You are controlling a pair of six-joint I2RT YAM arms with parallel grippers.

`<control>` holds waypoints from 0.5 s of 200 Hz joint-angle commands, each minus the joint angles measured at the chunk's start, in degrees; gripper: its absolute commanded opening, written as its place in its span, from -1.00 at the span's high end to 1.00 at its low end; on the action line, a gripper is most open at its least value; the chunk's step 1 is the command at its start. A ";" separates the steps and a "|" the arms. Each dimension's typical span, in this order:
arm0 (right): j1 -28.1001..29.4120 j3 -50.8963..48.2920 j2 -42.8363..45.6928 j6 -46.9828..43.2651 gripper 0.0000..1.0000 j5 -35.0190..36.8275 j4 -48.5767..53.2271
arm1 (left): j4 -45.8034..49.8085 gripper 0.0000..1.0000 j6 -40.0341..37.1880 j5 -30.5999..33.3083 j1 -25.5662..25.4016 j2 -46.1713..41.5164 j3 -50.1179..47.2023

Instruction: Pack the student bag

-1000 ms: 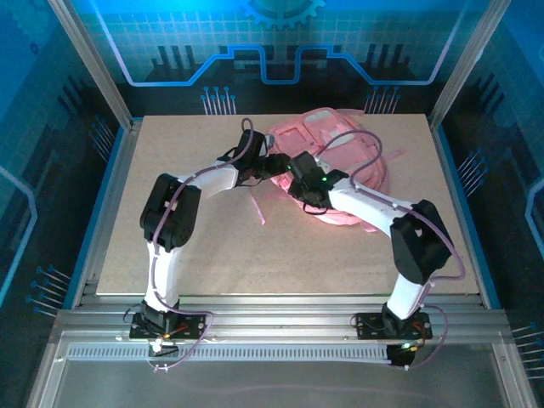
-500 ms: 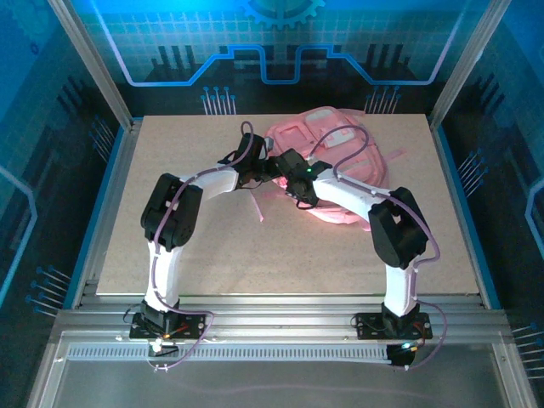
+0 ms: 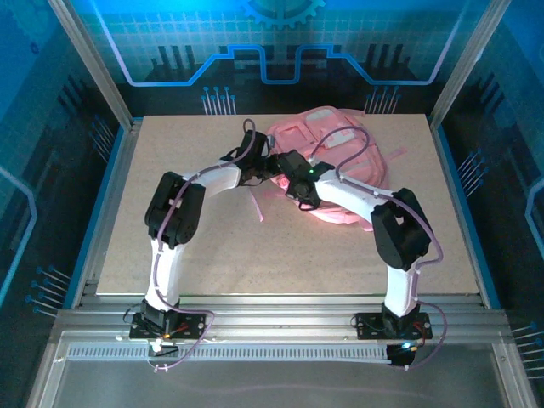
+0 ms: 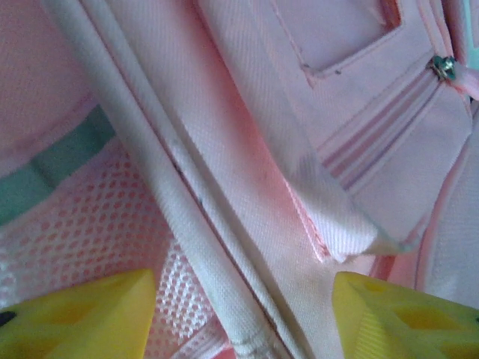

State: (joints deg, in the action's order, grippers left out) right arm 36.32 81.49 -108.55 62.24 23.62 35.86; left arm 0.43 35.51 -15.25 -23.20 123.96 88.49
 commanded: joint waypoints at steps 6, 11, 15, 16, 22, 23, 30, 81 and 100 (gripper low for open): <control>-0.63 -4.73 5.79 -3.19 1.00 -3.41 2.72 | 3.66 0.00 -2.80 2.44 0.02 3.10 3.91; -0.68 -5.62 6.64 -3.74 1.00 -3.70 2.98 | 3.96 0.09 -2.95 2.49 0.01 3.53 4.61; -0.72 -6.38 7.40 -4.22 1.00 -3.91 3.06 | 4.28 0.17 -3.13 2.57 0.00 3.87 5.12; -0.76 -6.54 7.62 -4.35 1.00 -4.01 3.07 | 4.39 0.21 -3.15 2.62 0.04 3.94 5.20; -0.96 -7.84 8.48 -5.09 1.00 -4.46 3.31 | 4.97 0.36 -3.43 2.65 0.06 4.50 6.13; -0.97 -7.97 8.68 -5.14 1.00 -4.55 3.37 | 5.04 0.38 -3.47 2.67 0.03 4.60 6.28; -1.30 -9.36 10.01 -5.73 1.00 -5.03 3.50 | 5.60 0.53 -3.64 2.79 0.09 5.10 7.18; -5.17 -16.52 17.94 -9.89 1.00 -6.75 1.24 | 5.48 1.00 -3.64 2.67 0.20 4.50 7.61; -7.09 -16.71 18.72 -13.81 1.00 -8.25 1.04 | 5.63 1.00 -4.25 3.21 0.26 4.03 7.26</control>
State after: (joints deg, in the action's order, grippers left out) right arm 31.44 65.49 -91.55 53.67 17.45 35.77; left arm 5.72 33.10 -15.14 -23.51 127.48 95.64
